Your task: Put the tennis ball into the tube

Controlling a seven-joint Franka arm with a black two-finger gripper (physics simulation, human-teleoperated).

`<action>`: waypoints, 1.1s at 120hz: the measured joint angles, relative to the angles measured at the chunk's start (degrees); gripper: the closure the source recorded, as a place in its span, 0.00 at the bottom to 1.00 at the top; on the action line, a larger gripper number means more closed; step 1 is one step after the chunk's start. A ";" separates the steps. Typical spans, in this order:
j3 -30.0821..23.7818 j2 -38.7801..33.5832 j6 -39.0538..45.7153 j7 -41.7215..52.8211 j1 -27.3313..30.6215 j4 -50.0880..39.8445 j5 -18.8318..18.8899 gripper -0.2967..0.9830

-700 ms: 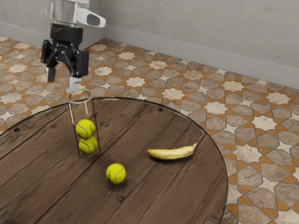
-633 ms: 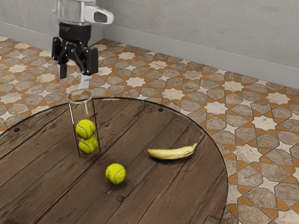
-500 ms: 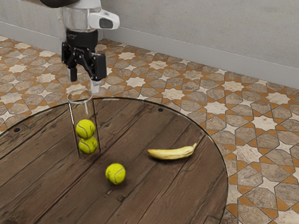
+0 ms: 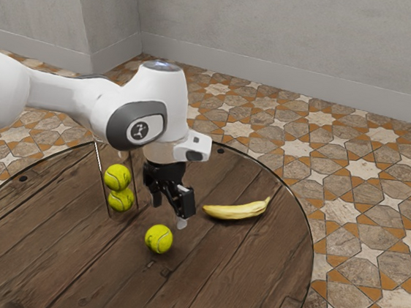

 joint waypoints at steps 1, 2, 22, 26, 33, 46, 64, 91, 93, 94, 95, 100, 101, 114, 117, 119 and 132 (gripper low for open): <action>0.01 0.30 0.59 -0.01 0.05 -0.03 0.16 0.23; 0.03 0.60 1.22 -0.02 0.08 -0.06 0.31 0.23; 1.76 3.52 11.29 -0.98 1.34 -4.79 1.93 0.23; 1.90 3.91 12.51 -1.45 1.40 -5.28 2.33 0.23; 2.03 4.46 14.13 -2.91 1.30 -5.69 4.93 0.23; 3.33 6.46 16.08 -5.64 1.23 -5.89 8.06 0.23; 4.34 9.87 17.59 -8.83 1.21 -6.00 9.36 0.23; 4.44 11.90 19.31 -12.45 1.19 -5.80 9.58 0.28; 4.44 11.98 19.47 -12.66 1.19 -5.78 9.59 0.29; 4.44 12.03 19.55 -12.77 1.19 -5.78 9.60 0.30; 4.44 12.08 19.62 -12.87 1.19 -5.77 9.60 0.31; 4.46 12.32 19.94 -13.38 1.18 -5.76 9.63 0.34; 4.47 12.35 20.00 -13.48 1.18 -5.76 9.63 0.35; 4.50 13.08 20.59 -14.65 1.19 -5.75 9.67 0.41; 4.51 13.21 20.70 -14.92 1.19 -5.75 9.71 0.42; 4.51 13.27 20.76 -15.10 1.19 -5.75 9.74 0.43; 4.53 12.94 20.98 -16.30 1.19 -5.70 10.02 0.49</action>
